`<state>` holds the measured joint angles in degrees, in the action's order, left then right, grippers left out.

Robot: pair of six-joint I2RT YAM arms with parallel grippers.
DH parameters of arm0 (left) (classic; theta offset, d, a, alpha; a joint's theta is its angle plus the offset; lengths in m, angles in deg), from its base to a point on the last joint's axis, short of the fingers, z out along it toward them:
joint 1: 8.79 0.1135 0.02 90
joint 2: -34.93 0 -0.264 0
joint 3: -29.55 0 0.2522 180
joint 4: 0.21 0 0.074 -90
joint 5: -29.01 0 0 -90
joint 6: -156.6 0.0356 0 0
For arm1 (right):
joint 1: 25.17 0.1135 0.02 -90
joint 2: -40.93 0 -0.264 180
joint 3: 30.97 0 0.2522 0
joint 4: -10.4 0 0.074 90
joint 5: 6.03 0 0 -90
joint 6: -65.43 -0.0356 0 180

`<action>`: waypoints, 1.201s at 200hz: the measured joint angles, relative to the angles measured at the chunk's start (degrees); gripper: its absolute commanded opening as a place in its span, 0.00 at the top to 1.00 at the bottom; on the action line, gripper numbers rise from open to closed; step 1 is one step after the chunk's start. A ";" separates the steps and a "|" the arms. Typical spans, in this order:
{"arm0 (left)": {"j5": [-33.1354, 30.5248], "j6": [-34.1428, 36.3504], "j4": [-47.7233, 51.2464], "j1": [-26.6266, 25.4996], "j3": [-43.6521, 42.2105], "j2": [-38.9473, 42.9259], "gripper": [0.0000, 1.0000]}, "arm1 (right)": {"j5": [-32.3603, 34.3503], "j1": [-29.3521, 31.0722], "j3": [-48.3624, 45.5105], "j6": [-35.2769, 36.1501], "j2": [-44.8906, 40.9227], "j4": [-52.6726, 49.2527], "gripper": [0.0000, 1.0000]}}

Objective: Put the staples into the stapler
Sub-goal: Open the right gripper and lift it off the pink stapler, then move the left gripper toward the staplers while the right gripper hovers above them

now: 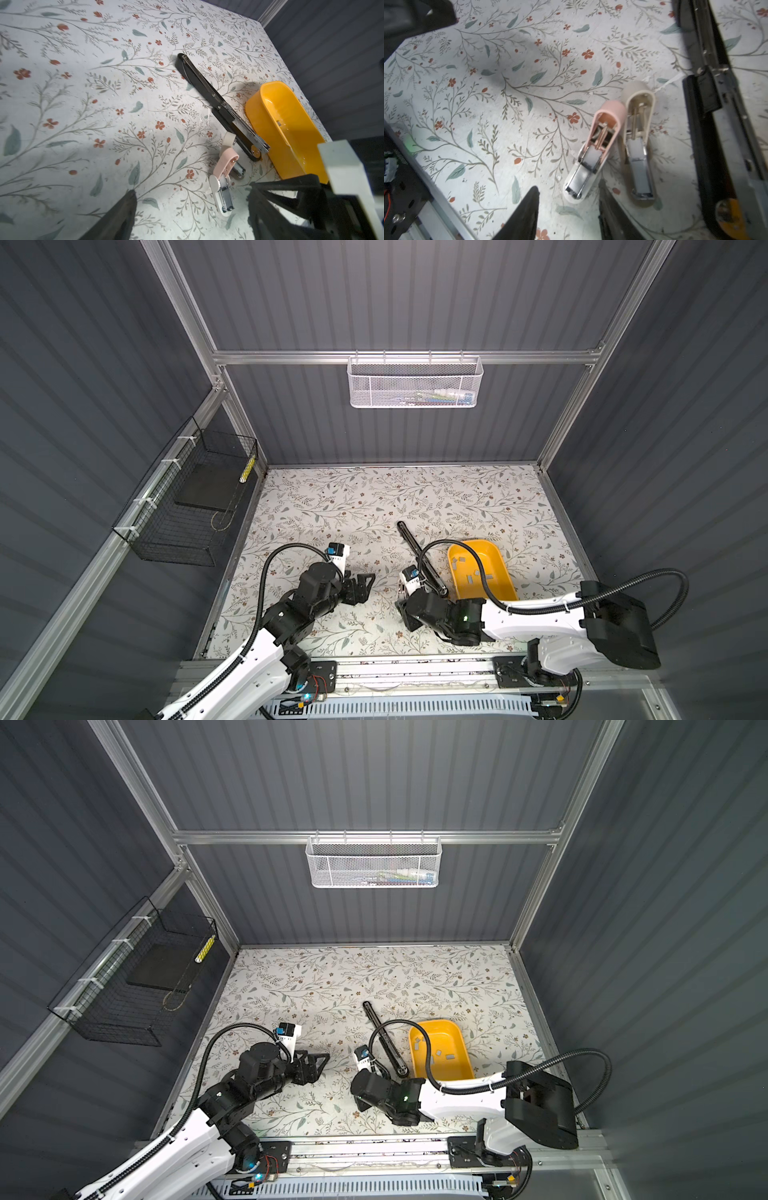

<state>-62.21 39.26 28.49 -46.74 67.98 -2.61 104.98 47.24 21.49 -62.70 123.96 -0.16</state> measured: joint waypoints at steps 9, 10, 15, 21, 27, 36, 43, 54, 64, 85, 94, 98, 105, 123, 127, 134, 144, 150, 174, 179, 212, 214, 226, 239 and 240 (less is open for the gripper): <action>-0.83 0.22 0.87 0.00 0.26 -0.13 0.14 | -0.22 -0.74 0.13 -0.11 0.85 -0.20 0.58; -0.87 0.24 0.90 0.00 0.26 -0.15 0.15 | -0.22 -0.83 0.20 -0.13 1.01 -0.22 0.58; -1.16 0.33 1.27 0.00 0.31 -0.35 0.14 | -0.39 -1.11 0.44 -0.28 1.79 -0.33 0.60; -1.42 0.42 1.70 0.00 0.31 -0.59 0.14 | -0.57 -1.36 0.76 -0.39 2.73 -0.42 0.62; -1.64 0.57 2.16 0.00 0.31 -0.76 0.14 | -0.83 -1.66 1.14 -0.63 3.78 -0.57 0.64; -1.86 0.68 2.73 0.00 0.31 -0.87 0.14 | -1.20 -1.99 1.55 -0.94 4.96 -0.92 0.64; -1.88 0.76 3.08 0.00 0.31 -0.87 0.14 | -1.38 -2.21 1.77 -1.16 5.73 -1.16 0.64; -2.03 0.79 3.26 0.00 0.31 -0.85 0.14 | -1.64 -2.38 1.95 -1.40 6.58 -1.36 0.65; -2.10 0.79 3.34 0.00 0.31 -0.83 0.14 | -1.97 -2.51 2.05 -1.57 7.13 -1.46 0.65; -2.10 0.79 3.32 0.00 0.31 -0.83 0.14 | -2.60 -2.51 2.40 -2.10 7.98 -1.53 0.67; -2.08 0.79 3.32 0.00 0.31 -0.83 0.14 | -2.69 -2.49 2.58 -2.40 8.35 -1.57 0.67; -2.08 0.79 3.32 0.00 0.31 -0.83 0.14 | -2.69 -2.51 2.64 -2.54 8.55 -1.55 0.68; -2.08 0.79 3.32 0.00 0.31 -0.83 0.14 | -2.69 -2.51 2.71 -2.71 8.85 -1.62 0.68; -2.05 0.79 3.28 0.00 0.31 -0.83 0.12 | -2.64 -2.51 3.48 -3.26 9.88 -1.81 0.71; -2.03 0.79 3.28 0.00 0.31 -0.83 0.12 | -2.58 -2.51 3.78 -3.28 10.16 -1.81 0.71; -2.03 0.79 3.15 0.00 0.31 -0.83 0.10 | -2.64 -2.49 4.48 -3.45 10.58 -1.95 0.71; -1.99 0.74 2.86 0.00 0.31 -0.83 0.08 | -2.64 -2.49 5.22 -3.45 11.23 -1.97 0.71; -1.92 0.74 2.56 0.00 0.31 -0.85 0.06 | -2.67 -2.49 5.53 -3.41 11.56 -1.88 0.71; -1.86 0.63 0.52 0.00 0.31 -1.70 0.01 | -2.93 -2.45 5.60 -2.40 11.74 -1.42 0.61; -1.88 0.55 0.00 0.00 0.31 -2.16 0.00 | -2.97 -2.45 5.60 -1.86 11.74 -1.44 0.59; -1.86 0.55 -2.32 0.00 0.74 -6.82 0.00 | -2.58 -1.88 4.76 -1.01 9.44 -1.81 0.50; -1.86 0.55 -2.40 0.00 0.81 -7.15 0.00 | -2.54 -1.86 4.63 -1.03 9.16 -1.84 0.50; -1.81 0.55 -3.08 0.00 1.25 -8.79 0.00 | -2.38 -1.73 4.15 -0.85 7.61 -1.86 0.47; -1.77 0.57 -4.22 0.00 1.66 -10.10 0.00 | -2.03 -1.46 3.58 -0.70 5.97 -1.77 0.45; -1.73 0.55 -4.37 0.00 1.66 -10.25 0.00 | -1.97 -1.46 3.56 -0.70 5.86 -1.77 0.45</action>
<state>-63.93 39.81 24.12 -46.74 69.64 -12.86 103.02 45.77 25.05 -63.40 129.82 -1.93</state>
